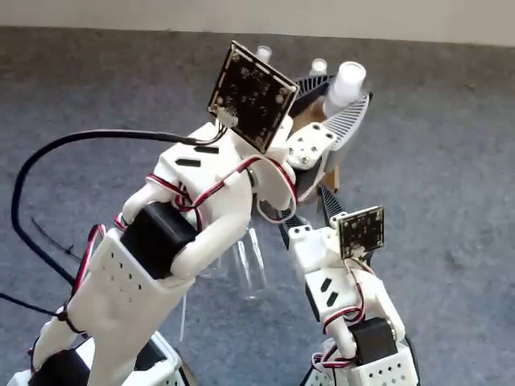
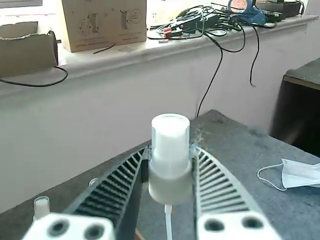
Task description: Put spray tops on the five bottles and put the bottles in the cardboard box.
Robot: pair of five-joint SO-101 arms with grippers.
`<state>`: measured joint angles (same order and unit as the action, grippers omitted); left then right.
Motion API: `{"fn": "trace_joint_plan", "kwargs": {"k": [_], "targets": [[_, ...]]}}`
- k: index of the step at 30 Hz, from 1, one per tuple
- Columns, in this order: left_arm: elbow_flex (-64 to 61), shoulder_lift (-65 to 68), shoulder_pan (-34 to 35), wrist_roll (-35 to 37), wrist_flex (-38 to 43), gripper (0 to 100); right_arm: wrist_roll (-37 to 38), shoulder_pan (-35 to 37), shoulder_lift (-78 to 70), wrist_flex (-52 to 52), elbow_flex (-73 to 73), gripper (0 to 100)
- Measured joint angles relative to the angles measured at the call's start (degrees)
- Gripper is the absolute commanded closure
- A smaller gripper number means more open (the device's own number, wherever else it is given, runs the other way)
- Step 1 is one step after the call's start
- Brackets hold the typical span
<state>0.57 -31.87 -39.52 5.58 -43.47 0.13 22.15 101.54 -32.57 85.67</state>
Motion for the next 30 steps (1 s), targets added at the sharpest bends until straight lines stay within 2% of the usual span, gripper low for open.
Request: {"fn": "trace_joint_plan", "kwargs": {"k": [17,21,25,30], "targets": [[-9.23,0.00,0.18,0.00,6.42,99,0.00,0.00,0.53,0.00,0.00,99.4],[-10.37,0.00,0.26,0.00,6.42,99,0.00,0.00,0.62,0.00,0.00,99.4],[-10.73,0.00,3.87,0.00,6.15,99,0.00,0.00,0.62,0.00,0.00,99.4],[-10.81,0.00,6.68,0.18,0.35,99,0.00,0.00,0.62,0.00,0.00,99.4]]}}
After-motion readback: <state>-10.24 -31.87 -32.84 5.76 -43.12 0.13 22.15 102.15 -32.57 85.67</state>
